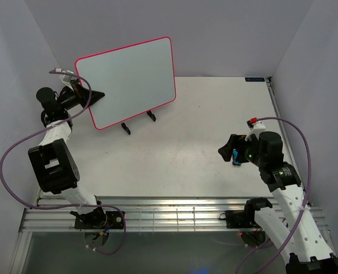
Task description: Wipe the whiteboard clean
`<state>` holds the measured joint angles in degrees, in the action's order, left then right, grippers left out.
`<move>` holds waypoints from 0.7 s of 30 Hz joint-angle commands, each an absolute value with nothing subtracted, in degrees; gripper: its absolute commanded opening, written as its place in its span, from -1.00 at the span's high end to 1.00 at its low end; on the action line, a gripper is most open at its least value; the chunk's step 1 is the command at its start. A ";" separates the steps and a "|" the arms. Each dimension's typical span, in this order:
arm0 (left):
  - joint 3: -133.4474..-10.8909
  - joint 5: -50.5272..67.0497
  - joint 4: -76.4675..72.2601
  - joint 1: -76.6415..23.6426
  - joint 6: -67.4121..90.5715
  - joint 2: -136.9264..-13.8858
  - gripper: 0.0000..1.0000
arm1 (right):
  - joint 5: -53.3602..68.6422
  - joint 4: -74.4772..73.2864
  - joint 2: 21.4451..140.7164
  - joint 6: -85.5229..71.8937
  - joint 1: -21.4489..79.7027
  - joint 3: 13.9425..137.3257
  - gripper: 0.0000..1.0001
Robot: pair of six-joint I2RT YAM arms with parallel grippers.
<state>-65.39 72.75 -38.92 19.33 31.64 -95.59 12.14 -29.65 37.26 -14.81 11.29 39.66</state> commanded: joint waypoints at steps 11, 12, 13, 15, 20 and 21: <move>-67.50 73.91 -58.18 22.94 35.78 -99.31 1.00 | 9.58 -31.73 35.78 -13.01 18.19 42.89 -0.80; -67.50 74.00 -58.44 23.11 35.51 -100.19 1.00 | 9.49 -31.82 35.60 -13.01 18.28 42.89 -0.80; -67.67 74.35 -59.67 23.64 35.77 -100.72 1.00 | 9.58 -31.90 35.42 -13.01 18.28 43.06 -0.80; -68.02 74.79 -62.56 24.17 38.47 -102.64 1.00 | 9.93 -31.99 35.07 -12.83 18.37 43.15 -0.80; -67.59 75.67 -73.55 24.26 44.73 -106.61 1.00 | 9.58 -32.26 34.63 -12.66 18.90 42.98 -0.80; -67.33 75.41 -74.78 24.26 45.43 -107.13 1.00 | 9.49 -32.43 34.45 -12.74 18.90 42.98 -0.80</move>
<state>-64.36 77.38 -62.06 23.90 40.80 -108.51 10.09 -32.23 35.22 -13.50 18.50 40.53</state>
